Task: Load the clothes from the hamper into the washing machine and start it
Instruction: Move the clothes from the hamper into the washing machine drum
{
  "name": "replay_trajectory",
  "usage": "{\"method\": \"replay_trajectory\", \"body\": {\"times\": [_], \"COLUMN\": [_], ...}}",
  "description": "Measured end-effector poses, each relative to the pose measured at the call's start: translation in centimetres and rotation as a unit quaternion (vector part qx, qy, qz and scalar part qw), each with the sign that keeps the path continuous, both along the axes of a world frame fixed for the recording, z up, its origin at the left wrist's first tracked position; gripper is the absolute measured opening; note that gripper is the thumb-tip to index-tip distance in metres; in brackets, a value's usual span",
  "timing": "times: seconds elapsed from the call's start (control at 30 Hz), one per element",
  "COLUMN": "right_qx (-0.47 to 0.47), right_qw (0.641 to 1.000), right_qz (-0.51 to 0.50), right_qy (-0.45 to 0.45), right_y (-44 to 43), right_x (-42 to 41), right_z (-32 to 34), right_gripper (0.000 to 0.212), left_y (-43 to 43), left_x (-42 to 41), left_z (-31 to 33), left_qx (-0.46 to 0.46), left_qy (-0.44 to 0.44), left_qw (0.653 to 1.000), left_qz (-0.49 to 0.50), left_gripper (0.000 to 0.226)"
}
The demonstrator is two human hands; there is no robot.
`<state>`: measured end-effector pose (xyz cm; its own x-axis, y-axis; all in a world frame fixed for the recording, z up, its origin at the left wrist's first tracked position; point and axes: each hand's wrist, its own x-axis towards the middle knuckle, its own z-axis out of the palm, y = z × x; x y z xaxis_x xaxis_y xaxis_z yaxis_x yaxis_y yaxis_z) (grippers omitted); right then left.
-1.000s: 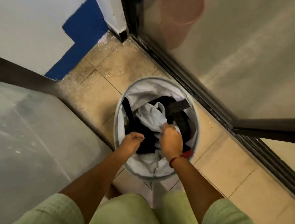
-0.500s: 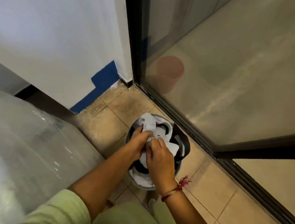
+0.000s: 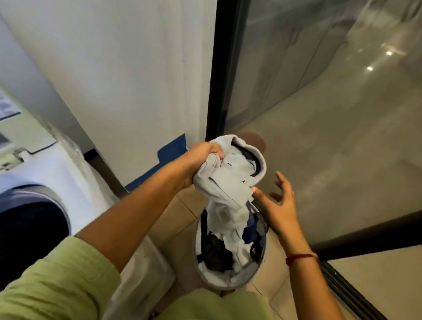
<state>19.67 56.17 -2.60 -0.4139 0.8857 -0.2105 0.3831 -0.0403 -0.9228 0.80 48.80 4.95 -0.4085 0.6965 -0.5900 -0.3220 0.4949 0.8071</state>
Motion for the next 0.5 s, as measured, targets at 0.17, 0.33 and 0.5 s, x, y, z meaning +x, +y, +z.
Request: {"method": "replay_trajectory", "body": {"times": [0.17, 0.33, 0.5], "right_qx": [-0.005, 0.143, 0.138], "right_qw": [0.957, 0.947, 0.962], "right_qz": [0.212, 0.271, 0.22], "right_qy": [0.196, 0.099, 0.088], "right_y": [-2.8, -4.7, -7.6], "right_x": [-2.9, -7.2, -10.3], "right_z": [4.1, 5.0, 4.4], "right_gripper": [0.092, 0.11, 0.102], "left_y": [-4.9, -11.1, -18.3], "left_x": [-1.5, -3.3, -6.5], "left_z": [5.6, 11.0, 14.1], "left_qx": [0.062, 0.152, 0.246], "left_qy": [-0.003, 0.015, 0.165], "left_qw": [0.994, 0.981, 0.955], "left_qz": [-0.086, -0.123, -0.022], "left_gripper": [0.026, 0.063, 0.069]}}
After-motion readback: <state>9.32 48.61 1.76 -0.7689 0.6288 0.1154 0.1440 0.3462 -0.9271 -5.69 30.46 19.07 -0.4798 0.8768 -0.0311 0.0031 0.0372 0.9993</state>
